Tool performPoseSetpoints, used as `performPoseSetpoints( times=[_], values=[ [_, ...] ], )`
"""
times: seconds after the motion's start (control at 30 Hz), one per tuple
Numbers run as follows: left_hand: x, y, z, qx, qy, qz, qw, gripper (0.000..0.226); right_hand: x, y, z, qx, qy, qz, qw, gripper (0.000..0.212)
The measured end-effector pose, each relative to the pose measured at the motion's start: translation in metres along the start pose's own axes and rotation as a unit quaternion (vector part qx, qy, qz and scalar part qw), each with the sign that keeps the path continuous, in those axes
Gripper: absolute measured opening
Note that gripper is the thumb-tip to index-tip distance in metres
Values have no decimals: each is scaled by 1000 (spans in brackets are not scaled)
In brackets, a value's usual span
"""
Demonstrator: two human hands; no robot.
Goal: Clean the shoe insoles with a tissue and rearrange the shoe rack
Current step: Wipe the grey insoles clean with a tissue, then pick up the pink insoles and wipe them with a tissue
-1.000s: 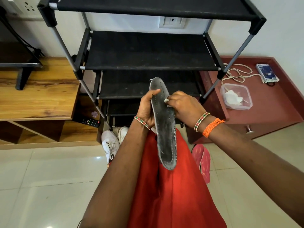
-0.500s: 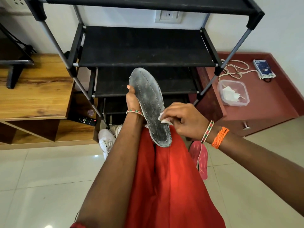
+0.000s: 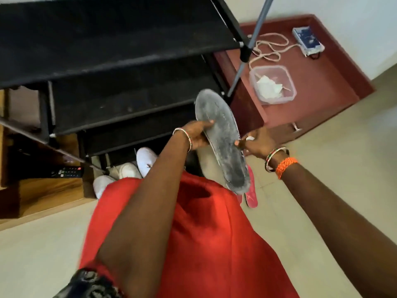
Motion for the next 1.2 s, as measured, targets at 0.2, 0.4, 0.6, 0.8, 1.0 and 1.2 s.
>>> performPoseSetpoints(
  times=[0.2,0.4,0.6,0.8,1.0,1.2],
  values=[
    [-72,-34,-119,-148,-180,-9,972,17,-37,67,152,62,154,15,986,19],
    [-138,-88,-149,-214,-178,12,960,24,-96,172,215,62,243,4,968,31],
    [-201,-119,-164,-200,-161,15,966,20,-160,237,221,89,249,22,964,26],
    [-236,-123,-188,-262,-177,24,948,16,-187,263,238,117,260,20,958,24],
    [-235,-124,-196,-260,-186,27,947,20,-177,257,246,129,231,26,964,27],
    [-245,-81,-206,-272,-148,-7,951,34,-145,230,273,71,246,113,960,30]
  ],
)
Point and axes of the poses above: each hand's wrist, its own x-axis away from the middle knuckle, its own y-axis out of the palm, z = x × y, the point moved 10 cm from there along -x, towards the middle knuckle, and after that the axes turned 1 degree about y, right-handed, at the moved point
